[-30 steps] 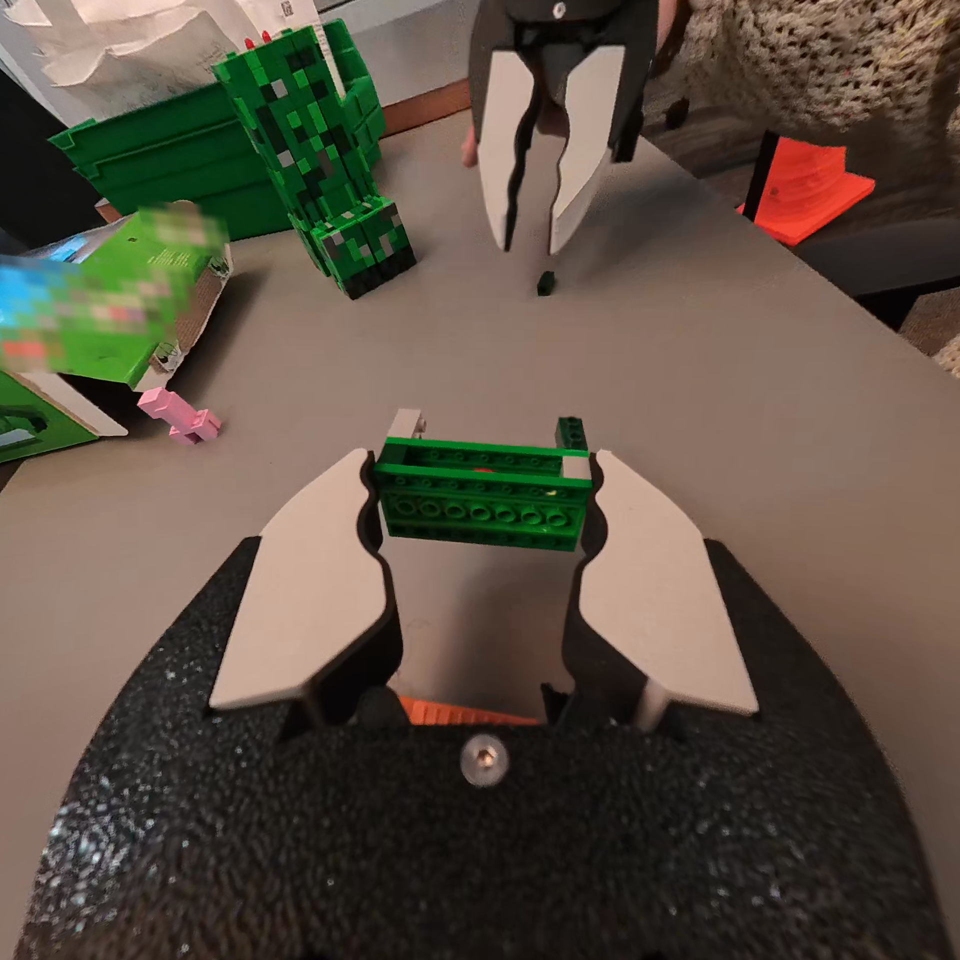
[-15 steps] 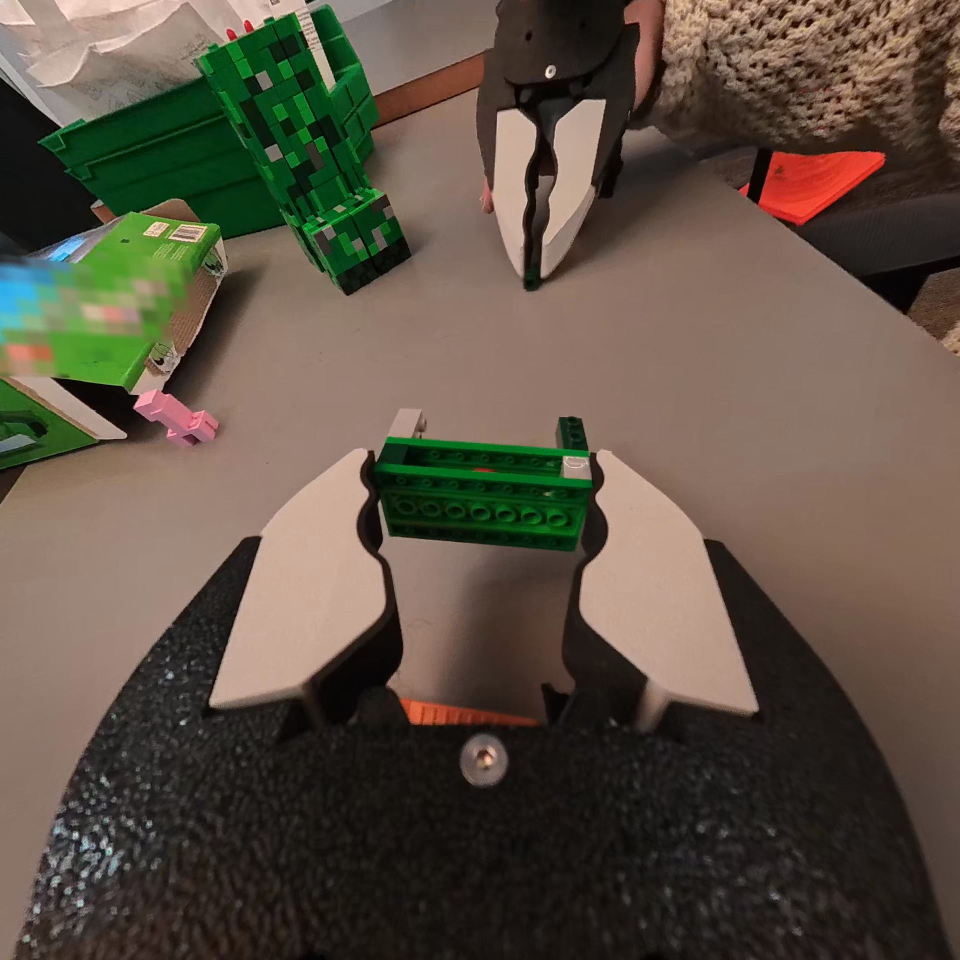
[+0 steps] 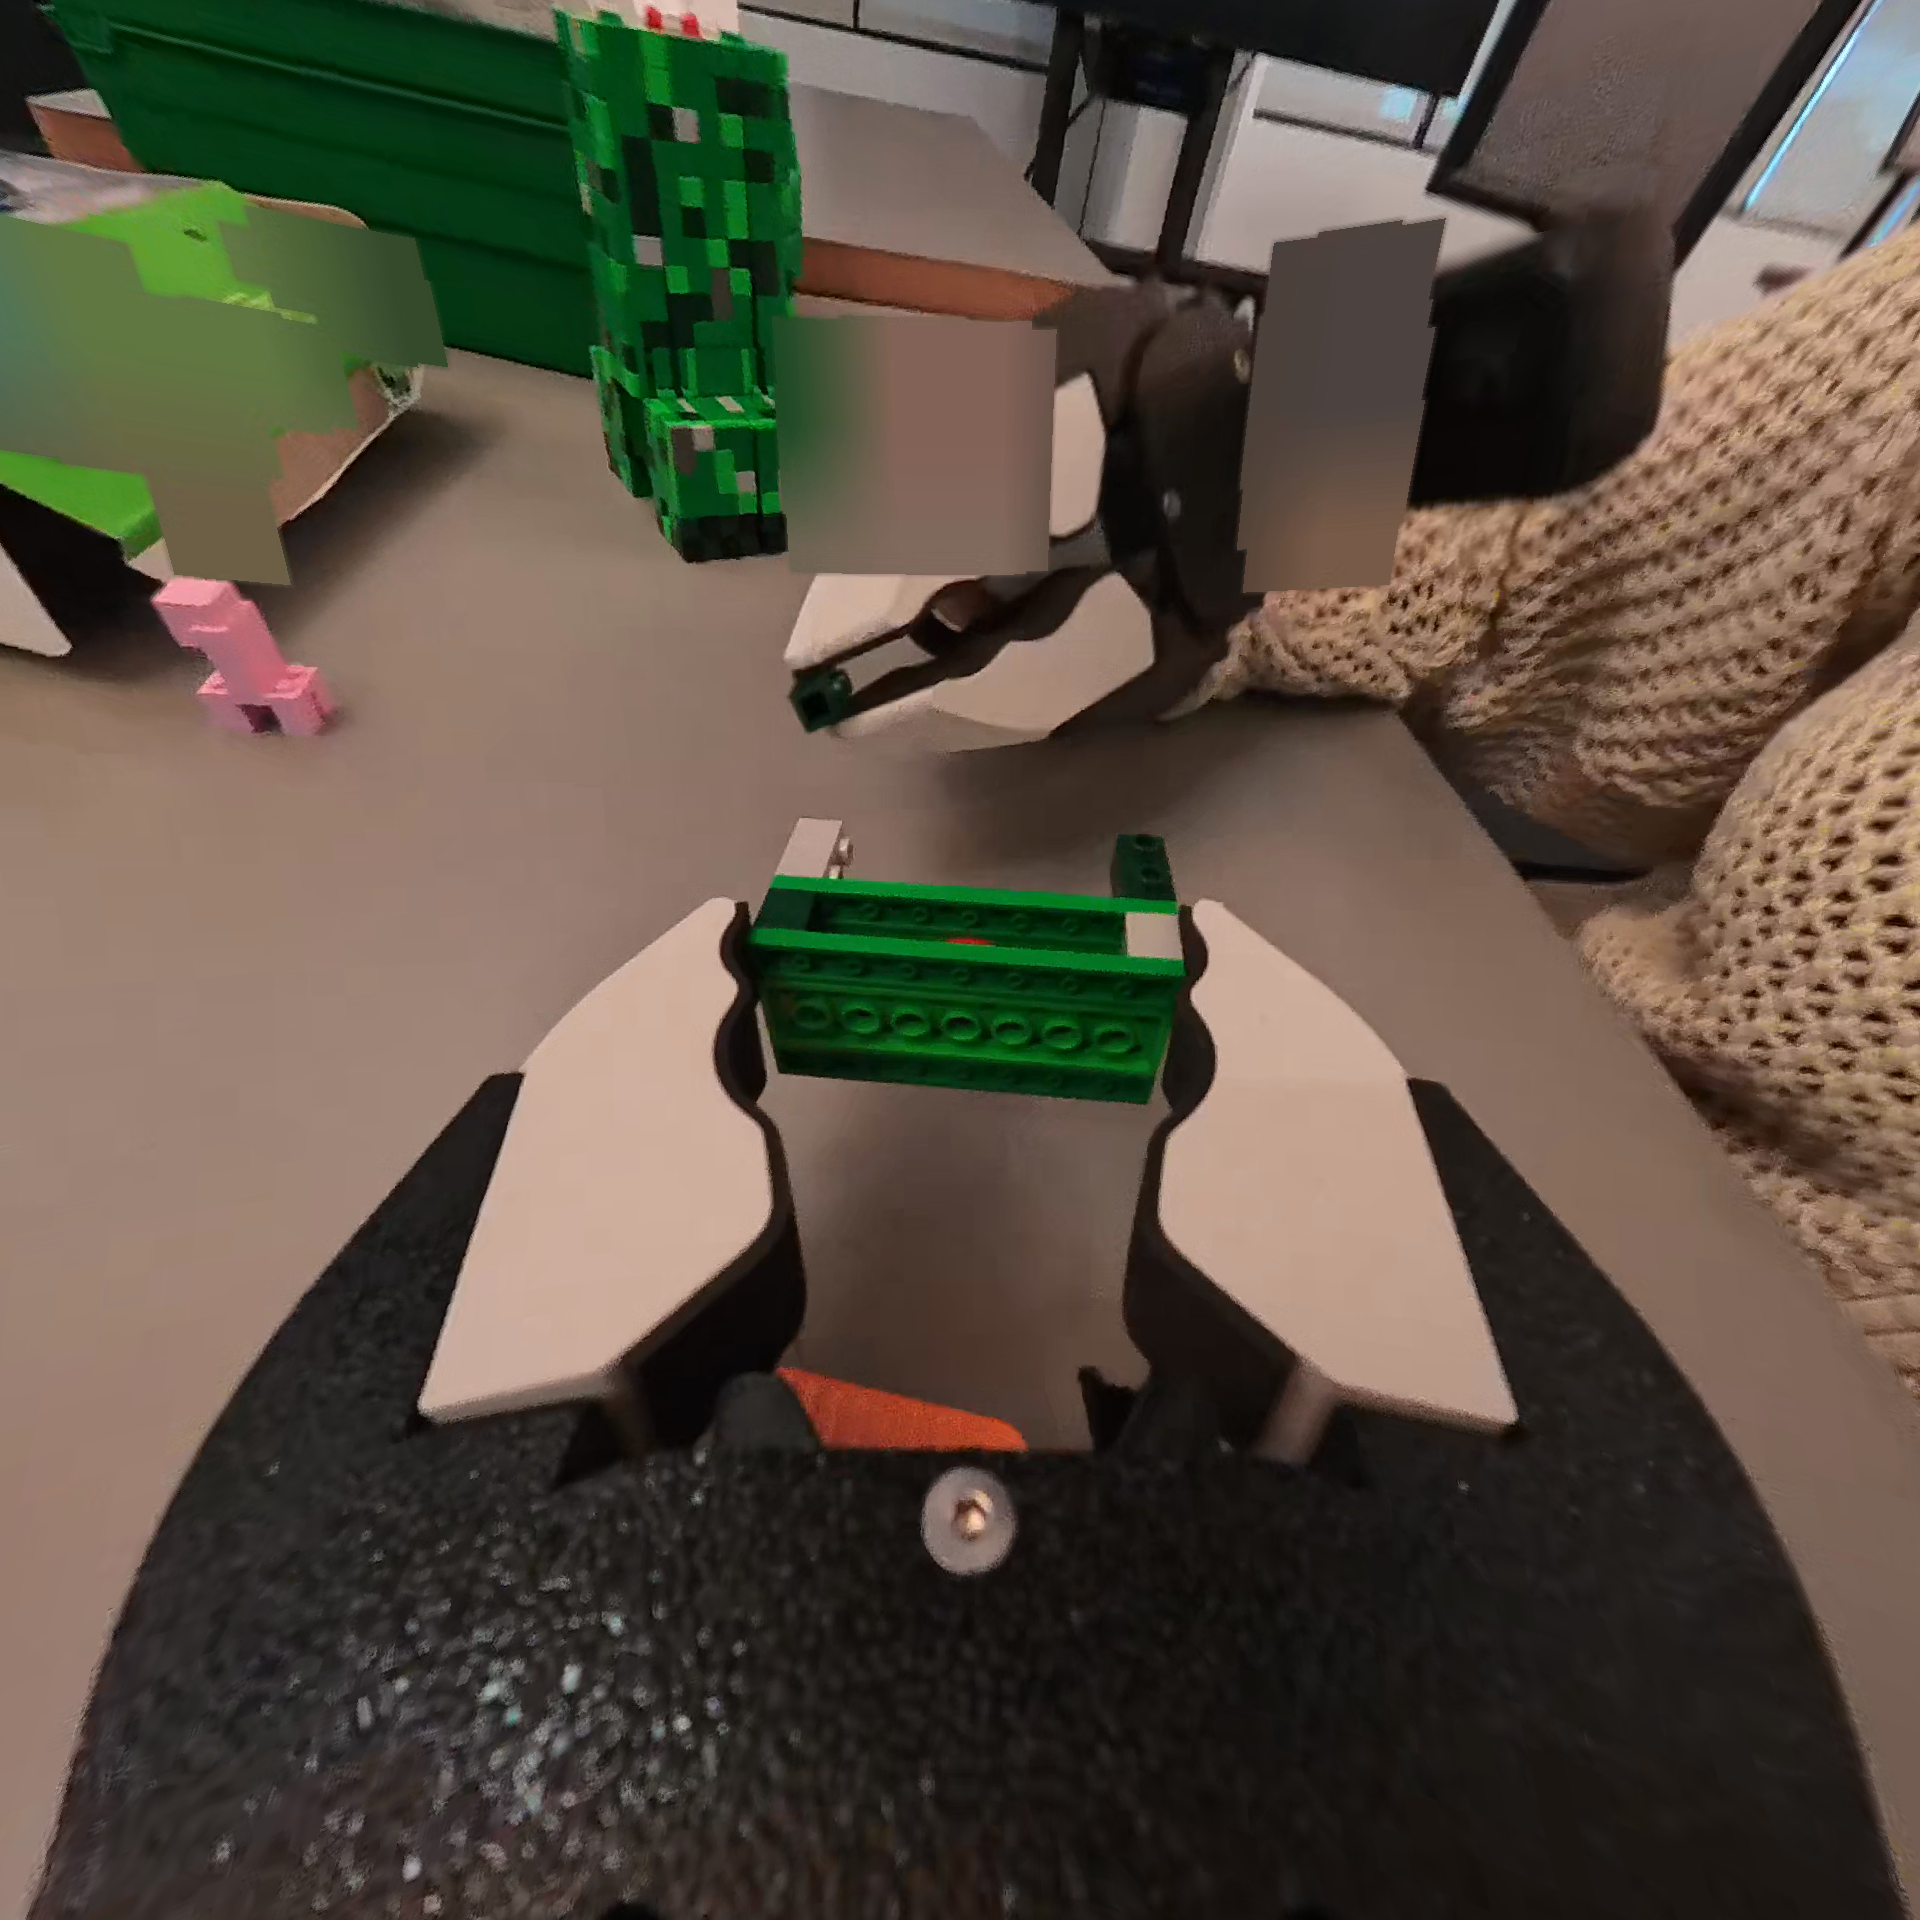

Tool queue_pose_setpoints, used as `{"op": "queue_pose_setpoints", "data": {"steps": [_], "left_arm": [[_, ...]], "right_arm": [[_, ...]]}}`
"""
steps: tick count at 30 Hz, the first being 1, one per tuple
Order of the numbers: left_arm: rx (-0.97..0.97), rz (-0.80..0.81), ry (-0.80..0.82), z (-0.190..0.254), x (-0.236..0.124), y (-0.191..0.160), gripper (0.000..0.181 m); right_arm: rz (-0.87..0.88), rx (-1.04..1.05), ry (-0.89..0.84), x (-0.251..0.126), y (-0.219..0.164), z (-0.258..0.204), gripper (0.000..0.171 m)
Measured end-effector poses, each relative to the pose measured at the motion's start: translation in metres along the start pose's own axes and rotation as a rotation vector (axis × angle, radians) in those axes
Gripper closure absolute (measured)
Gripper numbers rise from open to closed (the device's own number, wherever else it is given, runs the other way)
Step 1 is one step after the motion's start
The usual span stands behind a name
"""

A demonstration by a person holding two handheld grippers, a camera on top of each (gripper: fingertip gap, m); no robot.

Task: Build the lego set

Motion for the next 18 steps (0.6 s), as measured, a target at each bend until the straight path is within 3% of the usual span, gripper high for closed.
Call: {"op": "queue_pose_setpoints", "data": {"steps": [3,9,18], "left_arm": [[-0.061,0.028,-0.002,-0.005,-0.003,0.000,0.106],[-0.199,0.014,-0.041,-0.010,0.001,-0.001,0.106],[-0.185,0.020,-0.049,-0.010,0.001,0.001,0.106]], "right_arm": [[0.029,-0.117,-0.056,0.006,-0.001,-0.004,0.164],[0.034,-0.088,0.023,0.015,-0.002,-0.010,0.163],[0.043,-0.049,0.088,0.014,-0.001,-0.014,0.163]]}}
Point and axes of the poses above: each gripper's, where its closed fingertips meet, x out along the fingers, y out of its top, z = x × y across the jaws, the point moved 10 cm from there along -x, back along the fingers, and after that the axes turned 1 degree about y, right-handed, at the moved point
